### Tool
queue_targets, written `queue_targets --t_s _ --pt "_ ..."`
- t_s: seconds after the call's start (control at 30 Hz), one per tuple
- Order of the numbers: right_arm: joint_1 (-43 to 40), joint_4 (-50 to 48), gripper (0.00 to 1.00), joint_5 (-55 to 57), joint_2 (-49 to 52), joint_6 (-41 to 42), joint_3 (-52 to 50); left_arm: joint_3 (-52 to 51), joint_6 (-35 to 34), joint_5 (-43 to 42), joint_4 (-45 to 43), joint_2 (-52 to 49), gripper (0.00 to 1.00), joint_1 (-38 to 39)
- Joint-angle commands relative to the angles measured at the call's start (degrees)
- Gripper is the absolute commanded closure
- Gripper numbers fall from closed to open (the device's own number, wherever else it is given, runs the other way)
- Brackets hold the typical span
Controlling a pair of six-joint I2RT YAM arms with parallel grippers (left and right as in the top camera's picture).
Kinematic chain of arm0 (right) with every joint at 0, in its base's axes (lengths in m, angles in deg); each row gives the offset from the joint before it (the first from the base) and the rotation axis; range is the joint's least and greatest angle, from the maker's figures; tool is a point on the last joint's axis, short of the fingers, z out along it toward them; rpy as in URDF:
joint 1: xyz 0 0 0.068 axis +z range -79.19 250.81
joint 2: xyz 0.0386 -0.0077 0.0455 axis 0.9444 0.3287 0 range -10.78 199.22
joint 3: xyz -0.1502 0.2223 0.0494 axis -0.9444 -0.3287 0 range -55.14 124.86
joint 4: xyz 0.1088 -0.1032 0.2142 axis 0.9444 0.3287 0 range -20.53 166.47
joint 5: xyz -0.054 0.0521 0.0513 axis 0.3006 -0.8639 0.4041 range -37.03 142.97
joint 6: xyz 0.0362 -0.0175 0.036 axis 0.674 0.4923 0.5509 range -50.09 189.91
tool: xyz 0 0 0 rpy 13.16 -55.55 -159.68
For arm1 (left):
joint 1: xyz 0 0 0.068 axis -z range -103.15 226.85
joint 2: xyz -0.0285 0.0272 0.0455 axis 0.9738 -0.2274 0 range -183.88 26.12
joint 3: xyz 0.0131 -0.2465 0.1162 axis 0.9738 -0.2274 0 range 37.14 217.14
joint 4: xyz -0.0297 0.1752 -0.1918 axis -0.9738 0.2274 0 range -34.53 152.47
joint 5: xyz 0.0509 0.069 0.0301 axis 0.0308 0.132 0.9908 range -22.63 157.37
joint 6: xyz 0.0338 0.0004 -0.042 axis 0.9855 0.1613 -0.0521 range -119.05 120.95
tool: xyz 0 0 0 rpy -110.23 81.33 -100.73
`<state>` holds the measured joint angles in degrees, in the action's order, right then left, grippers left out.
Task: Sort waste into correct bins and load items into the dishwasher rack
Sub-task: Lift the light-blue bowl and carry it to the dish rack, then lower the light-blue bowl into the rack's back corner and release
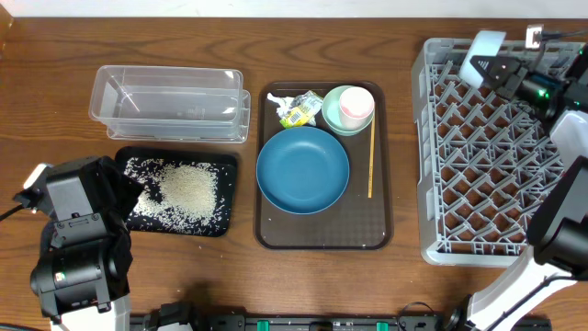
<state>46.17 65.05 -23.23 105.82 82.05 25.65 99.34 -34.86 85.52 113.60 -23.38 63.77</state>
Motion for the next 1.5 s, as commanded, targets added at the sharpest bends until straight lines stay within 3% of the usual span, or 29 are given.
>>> queue_targets --t_s 0.0,0.3,0.37,0.4,0.43,0.53,0.57,0.83,0.97,1.27,1.47 --pt "-1.9 -1.4 0.99 -5.7 2.2 3.1 -0.2 0.7 -0.1 0.4 0.1 0.0 0.06 -0.2" --pt "-5.6 -1.2 0.96 -7.1 5.4 8.1 -0.2 0.7 -0.1 0.4 0.1 0.0 0.06 -0.2" --pt "-6.5 -2.0 0.89 -7.3 5.2 10.8 -0.2 0.7 -0.1 0.4 0.1 0.0 0.06 -0.2" --pt "-6.8 -2.5 0.8 -7.3 5.1 11.7 -0.2 0.7 -0.1 0.4 0.1 0.0 0.06 -0.2" --pt "-7.1 -3.1 0.56 -7.3 5.1 12.9 -0.2 0.7 -0.1 0.4 0.1 0.0 0.06 -0.2" --pt "-8.0 -4.2 0.44 -8.2 5.0 15.3 -0.2 0.7 -0.1 0.4 0.1 0.0 0.06 -0.2" --pt "-8.3 -4.1 0.01 -8.3 4.8 15.7 -0.2 0.7 -0.1 0.4 0.1 0.0 0.06 -0.2" --pt "-10.8 -3.1 0.01 -5.9 0.6 20.8 -0.2 0.7 -0.1 0.4 0.1 0.0 0.06 -0.2" --pt "-11.6 2.8 0.01 -0.2 -4.9 21.4 -0.2 0.7 -0.1 0.4 0.1 0.0 0.06 -0.2" --pt "-11.5 31.1 0.01 31.8 -21.0 6.1 -0.2 0.7 -0.1 0.4 0.1 0.0 0.06 -0.2" --pt "-11.3 36.0 0.01 39.4 -24.6 1.9 -0.2 0.7 -0.1 0.4 0.1 0.0 0.06 -0.2"
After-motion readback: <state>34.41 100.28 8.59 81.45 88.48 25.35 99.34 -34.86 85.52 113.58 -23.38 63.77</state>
